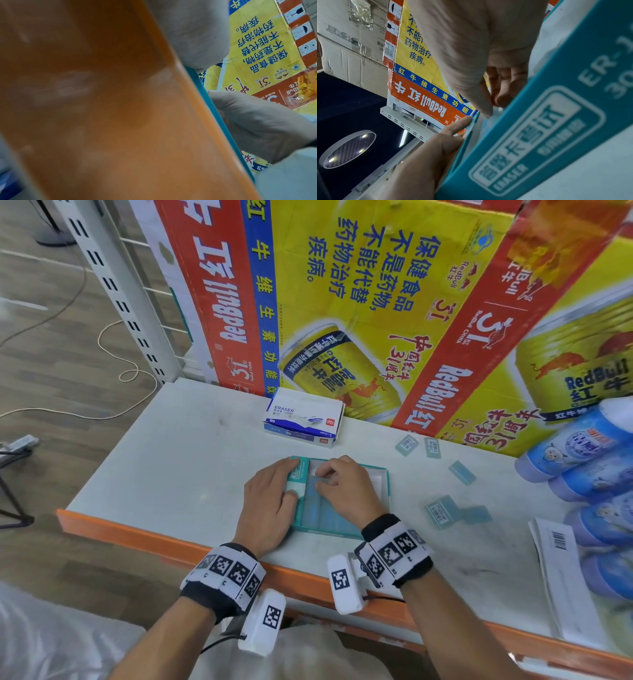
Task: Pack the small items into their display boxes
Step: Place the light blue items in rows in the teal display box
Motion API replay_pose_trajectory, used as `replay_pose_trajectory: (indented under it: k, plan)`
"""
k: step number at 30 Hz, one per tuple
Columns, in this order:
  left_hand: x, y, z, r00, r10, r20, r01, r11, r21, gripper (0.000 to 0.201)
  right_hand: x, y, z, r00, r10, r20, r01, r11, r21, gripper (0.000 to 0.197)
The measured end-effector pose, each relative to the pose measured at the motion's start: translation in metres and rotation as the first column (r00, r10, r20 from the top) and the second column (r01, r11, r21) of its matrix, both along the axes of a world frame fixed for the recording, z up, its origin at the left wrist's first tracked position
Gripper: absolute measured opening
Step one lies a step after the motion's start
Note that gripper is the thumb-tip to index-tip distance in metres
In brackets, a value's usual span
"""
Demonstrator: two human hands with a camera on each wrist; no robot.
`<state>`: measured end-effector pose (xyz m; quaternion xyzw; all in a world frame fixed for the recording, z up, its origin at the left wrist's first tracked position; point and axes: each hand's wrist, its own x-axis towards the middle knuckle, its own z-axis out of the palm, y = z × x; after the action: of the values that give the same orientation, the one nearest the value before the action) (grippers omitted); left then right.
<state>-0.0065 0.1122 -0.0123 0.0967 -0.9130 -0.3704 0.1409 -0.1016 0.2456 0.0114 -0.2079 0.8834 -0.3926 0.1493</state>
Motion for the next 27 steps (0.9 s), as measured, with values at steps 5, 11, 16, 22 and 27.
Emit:
replay_pose_trajectory:
  k: [5, 11, 16, 22, 27]
  plan:
    - [0.000, 0.000, 0.002, 1.000, -0.005, -0.007, 0.005, 1.000, 0.001, 0.057, -0.002, 0.009, 0.008, 0.997, 0.079, -0.017, -0.080, 0.997, -0.005, 0.018]
    - [0.000, 0.000, -0.001, 1.000, -0.003, 0.005, 0.003, 1.000, 0.001, 0.052, -0.037, 0.046, 0.033, 0.993, -0.078, -0.087, 0.067, 0.990, -0.122, 0.013]
    - [-0.001, 0.000, -0.001, 1.000, 0.001, -0.006, -0.001, 1.000, 0.003, 0.050, -0.077, 0.083, 0.025, 0.972, -0.106, -0.210, 0.148, 0.970, 0.193, 0.023]
    - [-0.001, 0.000, 0.000, 1.000, -0.001, -0.002, 0.001, 1.000, 0.011, 0.049, -0.089, 0.097, 0.004, 0.986, -0.007, -0.164, 0.078, 0.899, 0.431, 0.031]
    - [-0.001, -0.001, -0.001, 1.000, -0.002, 0.008, 0.002, 1.000, 0.006, 0.050, -0.084, 0.095, 0.009, 0.978, -0.001, -0.209, 0.101, 0.877, 0.469, 0.019]
